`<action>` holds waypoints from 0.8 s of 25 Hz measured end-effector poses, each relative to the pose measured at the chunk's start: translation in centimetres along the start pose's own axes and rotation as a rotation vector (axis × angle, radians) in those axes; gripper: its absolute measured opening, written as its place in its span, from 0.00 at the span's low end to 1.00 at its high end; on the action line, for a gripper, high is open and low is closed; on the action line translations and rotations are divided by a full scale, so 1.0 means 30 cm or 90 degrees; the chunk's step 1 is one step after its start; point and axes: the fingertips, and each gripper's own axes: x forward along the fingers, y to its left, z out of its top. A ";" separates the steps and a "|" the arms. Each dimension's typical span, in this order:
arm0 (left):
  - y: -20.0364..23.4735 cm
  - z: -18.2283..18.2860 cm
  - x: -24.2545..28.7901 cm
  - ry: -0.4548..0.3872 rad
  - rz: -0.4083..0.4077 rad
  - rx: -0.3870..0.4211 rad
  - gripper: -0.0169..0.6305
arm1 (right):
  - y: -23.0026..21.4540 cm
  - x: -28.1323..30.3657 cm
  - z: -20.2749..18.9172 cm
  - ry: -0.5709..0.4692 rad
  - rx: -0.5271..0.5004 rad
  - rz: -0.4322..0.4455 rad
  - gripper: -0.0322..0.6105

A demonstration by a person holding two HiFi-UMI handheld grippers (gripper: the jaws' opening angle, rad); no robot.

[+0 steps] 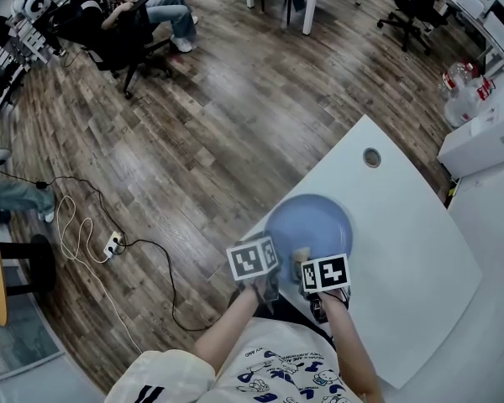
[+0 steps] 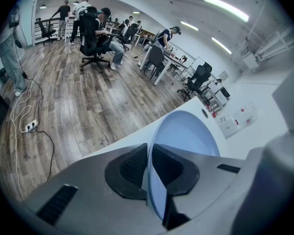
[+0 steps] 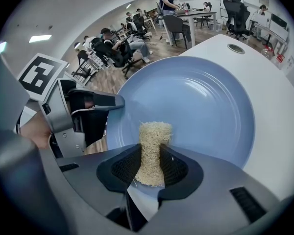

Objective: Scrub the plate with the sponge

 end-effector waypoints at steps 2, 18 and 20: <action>0.001 -0.002 0.001 0.000 0.001 0.000 0.07 | 0.012 0.006 0.004 -0.003 0.004 0.009 0.23; -0.004 0.009 -0.003 0.008 0.002 0.001 0.07 | 0.086 0.022 0.073 -0.035 0.060 0.064 0.23; -0.010 0.009 0.000 0.007 0.000 0.002 0.07 | 0.080 0.018 0.081 -0.041 0.061 0.061 0.23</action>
